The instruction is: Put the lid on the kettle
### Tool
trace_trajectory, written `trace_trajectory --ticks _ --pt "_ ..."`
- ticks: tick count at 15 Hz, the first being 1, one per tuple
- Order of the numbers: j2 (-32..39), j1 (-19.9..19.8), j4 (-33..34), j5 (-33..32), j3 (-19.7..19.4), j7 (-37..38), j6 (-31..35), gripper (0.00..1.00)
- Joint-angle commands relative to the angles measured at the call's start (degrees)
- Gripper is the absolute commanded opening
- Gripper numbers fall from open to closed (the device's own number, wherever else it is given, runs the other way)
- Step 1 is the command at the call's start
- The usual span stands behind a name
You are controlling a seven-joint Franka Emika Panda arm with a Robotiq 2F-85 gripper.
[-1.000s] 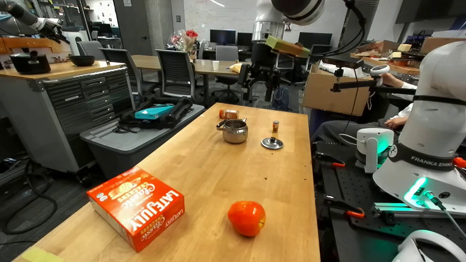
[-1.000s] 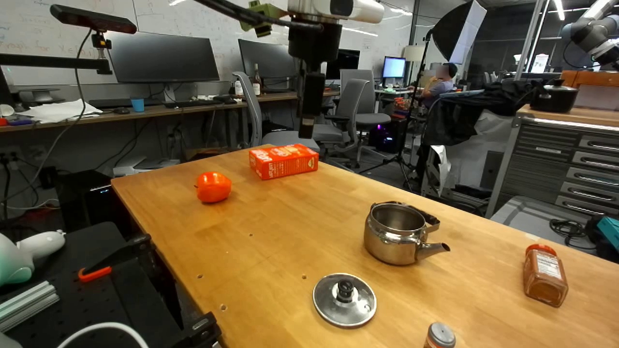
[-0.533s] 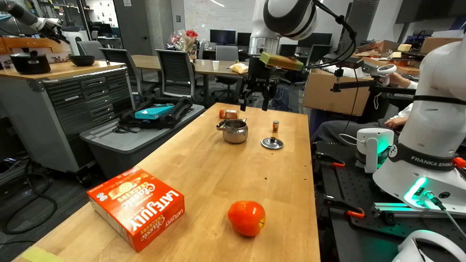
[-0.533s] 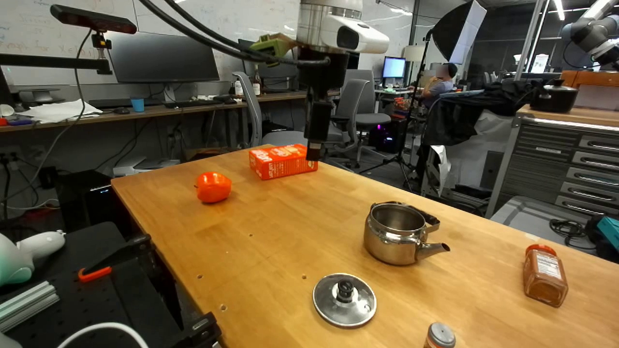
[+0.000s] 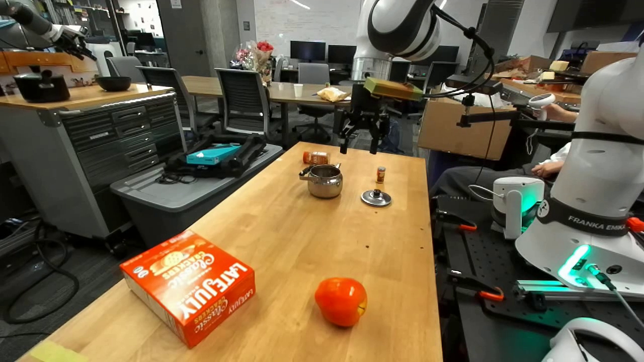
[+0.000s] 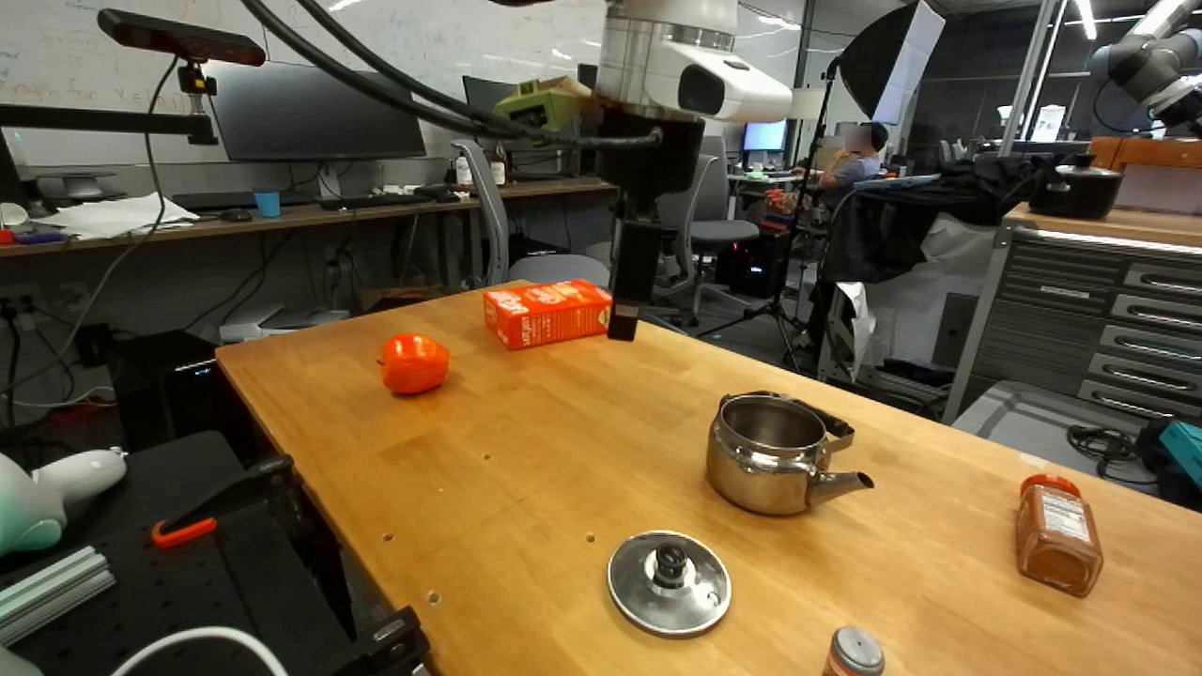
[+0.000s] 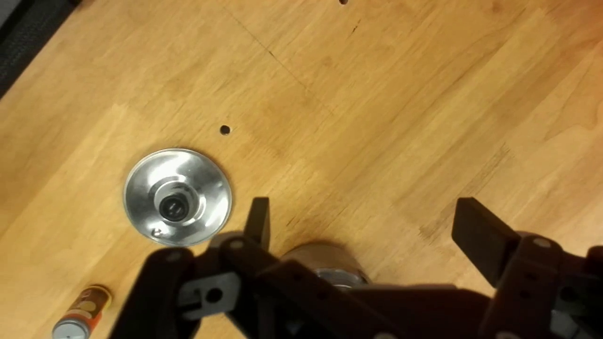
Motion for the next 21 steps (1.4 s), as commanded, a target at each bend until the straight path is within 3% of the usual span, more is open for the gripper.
trace_trajectory --ticks 1,9,21 --pt "0.45 -1.39 -0.23 0.97 -1.75 -1.78 0.34 1.0" --pt "5.2 -2.13 0.4 6.28 -3.29 -8.86 2.25 1.0" --pt "6.92 -2.94 -0.23 1.74 -4.57 -7.6 3.76 1.0"
